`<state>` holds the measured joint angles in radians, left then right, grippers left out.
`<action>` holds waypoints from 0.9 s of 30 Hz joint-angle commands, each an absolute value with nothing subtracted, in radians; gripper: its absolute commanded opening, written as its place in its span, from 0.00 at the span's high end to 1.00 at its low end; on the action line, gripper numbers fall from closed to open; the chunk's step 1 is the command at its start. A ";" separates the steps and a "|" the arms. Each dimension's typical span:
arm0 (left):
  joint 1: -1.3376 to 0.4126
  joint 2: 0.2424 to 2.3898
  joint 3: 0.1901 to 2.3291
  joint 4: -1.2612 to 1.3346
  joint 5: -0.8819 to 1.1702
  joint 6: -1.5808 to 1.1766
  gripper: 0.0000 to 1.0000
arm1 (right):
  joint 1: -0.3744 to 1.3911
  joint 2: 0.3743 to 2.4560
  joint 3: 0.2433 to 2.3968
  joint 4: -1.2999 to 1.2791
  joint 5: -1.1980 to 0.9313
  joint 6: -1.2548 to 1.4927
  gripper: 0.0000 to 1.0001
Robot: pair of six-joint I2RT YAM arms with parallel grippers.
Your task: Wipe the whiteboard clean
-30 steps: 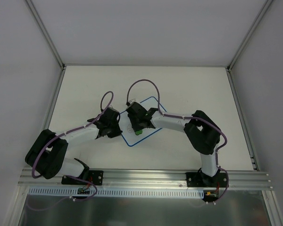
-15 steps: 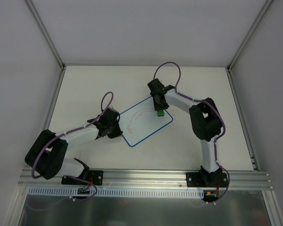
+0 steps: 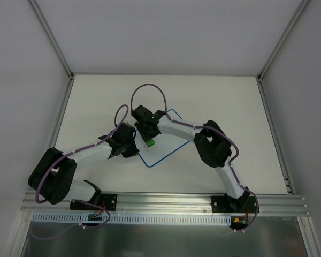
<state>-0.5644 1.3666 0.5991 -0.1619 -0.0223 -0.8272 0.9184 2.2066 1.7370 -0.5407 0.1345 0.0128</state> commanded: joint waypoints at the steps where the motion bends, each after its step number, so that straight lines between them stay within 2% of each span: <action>1: -0.581 1.385 0.551 -0.281 -0.017 -0.808 1.00 | 0.950 2.283 1.733 -0.626 0.034 -0.025 1.00; 5: -0.581 1.378 0.546 -0.281 -0.020 -0.810 1.00 | 0.890 2.264 1.726 -0.626 0.098 -0.012 1.00; 12: -0.581 1.370 0.543 -0.281 -0.017 -0.807 1.00 | 0.655 2.189 1.675 -0.640 0.192 0.052 1.00; 15: -0.581 1.367 0.543 -0.281 -0.014 -0.804 1.00 | 0.614 2.178 1.686 -0.666 0.218 0.048 1.00; 22: -0.583 1.361 0.542 -0.279 -0.006 -0.795 1.00 | 0.626 2.247 1.788 -0.704 0.128 0.009 1.00; 27: -0.583 1.355 0.543 -0.279 -0.008 -0.793 1.00 | 0.713 2.272 1.853 -0.747 0.107 -0.025 1.00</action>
<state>-0.5644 1.3464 0.5827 -0.1616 -0.0036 -0.8230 0.6392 2.2356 1.8149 -0.6491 0.1524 0.0101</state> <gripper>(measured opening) 0.006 0.306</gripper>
